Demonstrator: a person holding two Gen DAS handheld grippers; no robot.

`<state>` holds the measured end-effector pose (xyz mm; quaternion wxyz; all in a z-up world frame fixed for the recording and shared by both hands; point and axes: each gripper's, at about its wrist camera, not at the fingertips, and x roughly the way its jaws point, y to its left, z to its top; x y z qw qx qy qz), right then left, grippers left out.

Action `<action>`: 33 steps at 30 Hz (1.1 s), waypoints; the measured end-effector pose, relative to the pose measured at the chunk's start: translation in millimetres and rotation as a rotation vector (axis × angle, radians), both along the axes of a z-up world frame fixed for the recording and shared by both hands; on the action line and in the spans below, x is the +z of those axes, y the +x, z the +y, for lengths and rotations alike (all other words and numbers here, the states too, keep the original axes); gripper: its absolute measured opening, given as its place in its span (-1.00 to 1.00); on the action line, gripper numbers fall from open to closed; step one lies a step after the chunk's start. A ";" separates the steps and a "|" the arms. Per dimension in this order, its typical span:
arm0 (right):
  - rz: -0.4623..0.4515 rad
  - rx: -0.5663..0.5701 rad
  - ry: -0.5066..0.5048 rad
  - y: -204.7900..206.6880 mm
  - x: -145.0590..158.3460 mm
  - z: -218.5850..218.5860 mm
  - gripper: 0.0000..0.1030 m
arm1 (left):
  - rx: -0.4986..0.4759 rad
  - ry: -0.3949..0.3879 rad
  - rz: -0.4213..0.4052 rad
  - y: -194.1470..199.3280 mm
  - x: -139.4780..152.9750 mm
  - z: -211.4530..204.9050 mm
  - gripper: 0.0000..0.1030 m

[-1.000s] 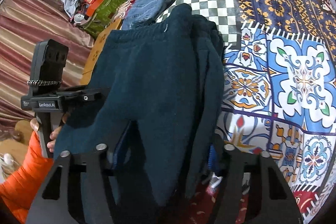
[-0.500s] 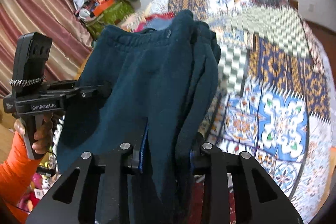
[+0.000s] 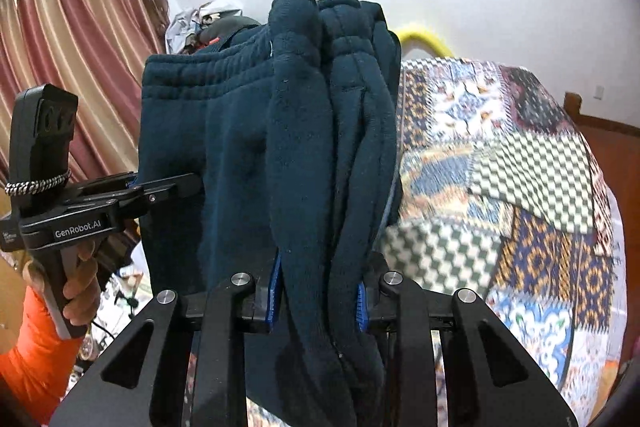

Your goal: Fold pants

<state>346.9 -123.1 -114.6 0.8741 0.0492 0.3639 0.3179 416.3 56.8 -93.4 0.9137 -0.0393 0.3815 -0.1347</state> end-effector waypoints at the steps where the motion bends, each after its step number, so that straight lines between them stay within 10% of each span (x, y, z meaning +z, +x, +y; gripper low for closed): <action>1: -0.005 0.001 -0.002 4.9 0.5 5.4 -0.50 | 0.009 0.004 -0.006 7.1 0.7 5.1 -0.37; 14: 0.052 0.003 -0.044 99.4 -36.7 58.0 -0.50 | 0.092 0.034 0.037 106.0 -51.4 49.0 -0.37; 33: 0.204 0.027 -0.308 175.0 -126.7 116.2 -0.42 | 0.174 -0.023 0.332 210.3 -198.8 86.4 -0.26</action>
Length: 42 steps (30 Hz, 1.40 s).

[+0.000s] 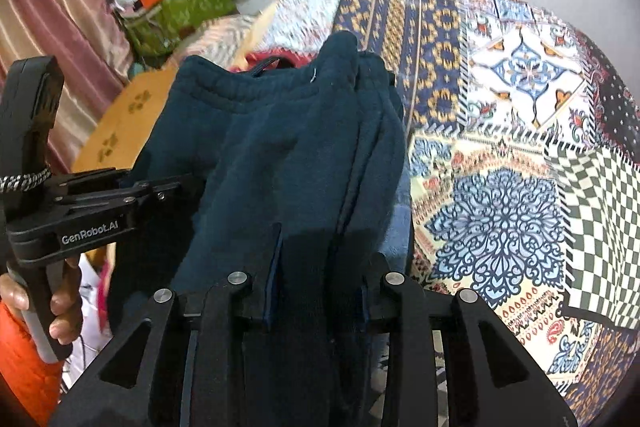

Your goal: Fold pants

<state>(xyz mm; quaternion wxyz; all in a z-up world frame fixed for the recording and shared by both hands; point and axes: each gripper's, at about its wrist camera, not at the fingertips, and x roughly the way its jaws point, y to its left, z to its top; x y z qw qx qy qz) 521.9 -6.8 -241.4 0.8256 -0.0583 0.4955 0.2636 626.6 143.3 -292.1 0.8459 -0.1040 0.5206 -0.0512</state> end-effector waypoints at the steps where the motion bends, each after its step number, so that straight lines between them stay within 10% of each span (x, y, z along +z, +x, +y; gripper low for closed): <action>1: -0.010 0.001 -0.030 -3.4 -1.0 1.3 -0.35 | 0.003 0.003 -0.006 -1.8 0.9 0.3 -0.23; 5: -0.070 -0.023 -0.083 -18.7 8.5 -8.8 -0.14 | 0.050 0.056 -0.019 -12.9 11.5 3.7 0.11; 11: -0.124 -0.033 -0.035 -40.6 38.0 -34.1 -0.12 | 0.064 0.123 -0.082 -47.5 50.5 7.8 0.12; 29: -0.565 -0.043 0.309 -258.0 229.9 -102.2 -0.12 | -0.003 0.113 -0.642 -329.5 275.4 -50.5 0.12; 42: -0.754 -0.059 0.382 -384.8 255.4 -126.2 0.03 | 0.060 0.191 -0.888 -494.6 317.5 -85.1 0.42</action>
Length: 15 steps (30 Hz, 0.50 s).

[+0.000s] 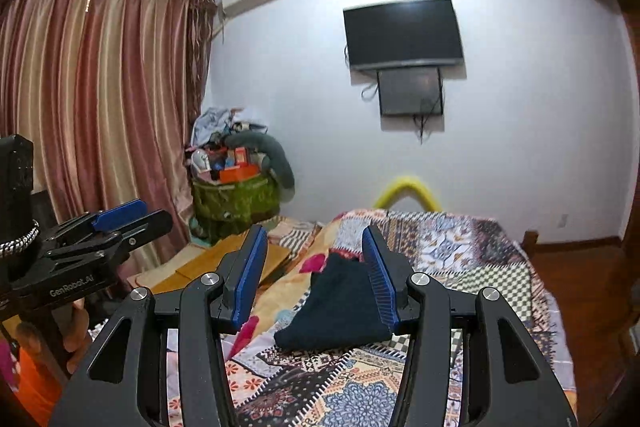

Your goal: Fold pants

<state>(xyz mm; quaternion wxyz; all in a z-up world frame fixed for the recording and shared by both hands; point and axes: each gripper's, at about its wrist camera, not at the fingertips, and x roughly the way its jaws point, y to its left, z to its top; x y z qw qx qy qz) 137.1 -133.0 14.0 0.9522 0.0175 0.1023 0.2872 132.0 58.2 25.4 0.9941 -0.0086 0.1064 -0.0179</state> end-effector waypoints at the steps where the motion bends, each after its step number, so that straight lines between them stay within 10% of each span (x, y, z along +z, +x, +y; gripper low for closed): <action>1: -0.005 -0.001 0.008 -4.5 -0.1 -1.1 0.17 | 0.011 0.002 -0.009 -6.8 0.0 -1.3 0.46; 5: -0.013 -0.032 0.027 -12.4 -3.6 -5.0 0.68 | 0.034 -0.002 -0.041 -25.0 -1.9 -1.9 1.00; 15: -0.023 -0.125 0.016 -19.5 -12.2 -9.8 1.00 | 0.040 -0.001 -0.041 -34.5 -7.8 -4.4 1.00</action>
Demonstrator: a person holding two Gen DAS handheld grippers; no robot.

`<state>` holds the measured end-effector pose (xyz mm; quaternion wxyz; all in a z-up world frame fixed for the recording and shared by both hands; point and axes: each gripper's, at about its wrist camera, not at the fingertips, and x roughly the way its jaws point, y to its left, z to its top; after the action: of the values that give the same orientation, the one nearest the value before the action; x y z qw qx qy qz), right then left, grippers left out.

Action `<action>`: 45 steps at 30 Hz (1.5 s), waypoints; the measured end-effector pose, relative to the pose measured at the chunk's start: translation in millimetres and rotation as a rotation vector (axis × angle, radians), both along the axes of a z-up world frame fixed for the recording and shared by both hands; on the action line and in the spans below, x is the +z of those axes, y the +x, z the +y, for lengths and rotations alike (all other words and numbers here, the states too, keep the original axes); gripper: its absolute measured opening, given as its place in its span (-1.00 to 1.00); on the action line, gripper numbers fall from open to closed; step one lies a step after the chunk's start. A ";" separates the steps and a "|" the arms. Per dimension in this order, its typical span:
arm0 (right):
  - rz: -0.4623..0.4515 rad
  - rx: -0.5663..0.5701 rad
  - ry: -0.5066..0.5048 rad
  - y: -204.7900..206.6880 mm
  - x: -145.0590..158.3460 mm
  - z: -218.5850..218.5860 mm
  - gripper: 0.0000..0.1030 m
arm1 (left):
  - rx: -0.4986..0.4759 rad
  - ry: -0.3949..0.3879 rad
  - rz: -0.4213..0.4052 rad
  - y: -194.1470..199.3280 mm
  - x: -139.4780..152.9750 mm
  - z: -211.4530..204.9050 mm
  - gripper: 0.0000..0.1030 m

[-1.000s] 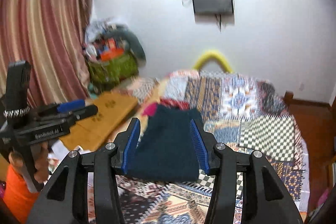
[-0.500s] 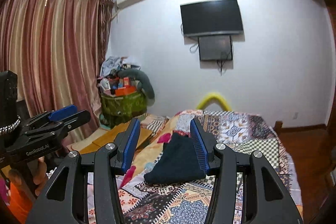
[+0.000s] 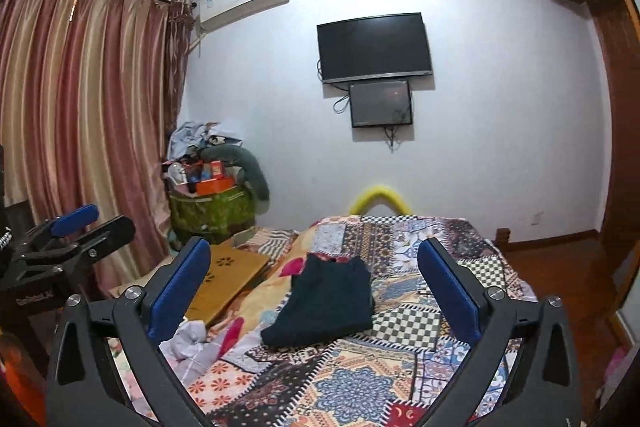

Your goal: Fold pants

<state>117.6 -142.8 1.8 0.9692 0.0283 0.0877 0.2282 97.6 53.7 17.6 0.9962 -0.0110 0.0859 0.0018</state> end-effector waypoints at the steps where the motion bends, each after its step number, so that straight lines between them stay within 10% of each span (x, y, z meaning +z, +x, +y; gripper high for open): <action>1: 0.005 -0.002 0.001 -0.1 -1.4 -0.3 1.00 | -0.003 -0.004 0.001 0.4 -0.7 0.7 1.00; 45: 0.024 -0.001 0.001 -5.7 -3.0 -1.4 1.00 | -0.027 -0.052 0.056 16.3 -17.0 5.8 1.00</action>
<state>111.9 -144.1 -1.2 0.9682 0.0316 0.0992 0.2273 113.9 59.6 0.5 0.9928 -0.0356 0.1139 -0.0137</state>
